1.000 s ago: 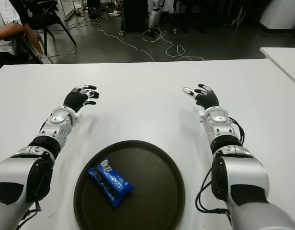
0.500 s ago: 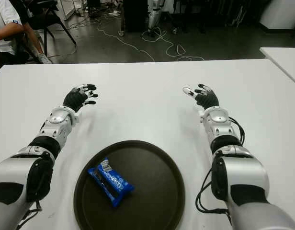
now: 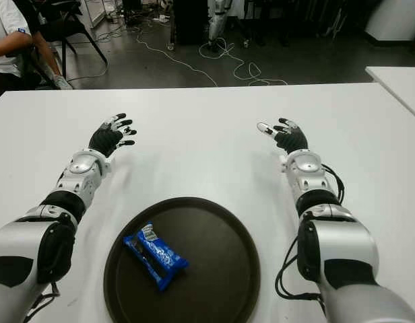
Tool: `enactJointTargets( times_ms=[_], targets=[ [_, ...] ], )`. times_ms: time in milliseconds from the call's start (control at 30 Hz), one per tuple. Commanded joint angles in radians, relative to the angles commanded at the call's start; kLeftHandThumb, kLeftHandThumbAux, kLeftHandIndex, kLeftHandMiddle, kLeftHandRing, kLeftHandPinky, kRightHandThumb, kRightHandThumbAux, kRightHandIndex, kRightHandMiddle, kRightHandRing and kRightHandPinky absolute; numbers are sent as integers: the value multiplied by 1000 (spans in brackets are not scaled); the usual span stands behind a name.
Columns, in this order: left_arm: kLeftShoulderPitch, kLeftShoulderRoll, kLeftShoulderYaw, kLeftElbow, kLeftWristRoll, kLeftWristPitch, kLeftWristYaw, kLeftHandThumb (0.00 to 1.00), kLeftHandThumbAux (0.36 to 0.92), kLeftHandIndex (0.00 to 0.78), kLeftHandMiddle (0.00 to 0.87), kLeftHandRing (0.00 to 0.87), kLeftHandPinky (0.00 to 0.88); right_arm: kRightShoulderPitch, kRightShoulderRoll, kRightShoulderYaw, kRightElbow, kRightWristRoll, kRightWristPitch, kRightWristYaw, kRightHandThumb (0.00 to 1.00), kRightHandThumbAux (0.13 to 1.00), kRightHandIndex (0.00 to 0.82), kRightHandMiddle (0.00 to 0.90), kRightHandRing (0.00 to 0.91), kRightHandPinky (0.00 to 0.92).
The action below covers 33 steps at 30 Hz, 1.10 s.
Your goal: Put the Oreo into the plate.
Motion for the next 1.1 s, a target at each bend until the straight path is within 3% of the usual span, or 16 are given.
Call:
enactJointTargets(
  times_ms=[267, 867, 1100],
  targets=[
    [0, 0, -8, 2, 13, 1, 38, 486, 648, 37, 117, 131, 139, -1, 2, -1, 0, 0, 0, -7, 0, 671, 161, 213, 203, 185],
    [-4, -6, 19, 5, -17, 19, 36, 331, 665, 0, 45, 74, 105, -1, 5, -2, 0, 1, 1, -18, 0, 657, 150, 208, 200, 193],
    [-9, -7, 31, 5, -29, 37, 19, 299, 647, 0, 35, 82, 135, -5, 9, -13, 2, 12, 11, -20, 0, 639, 42, 167, 207, 238]
  ],
)
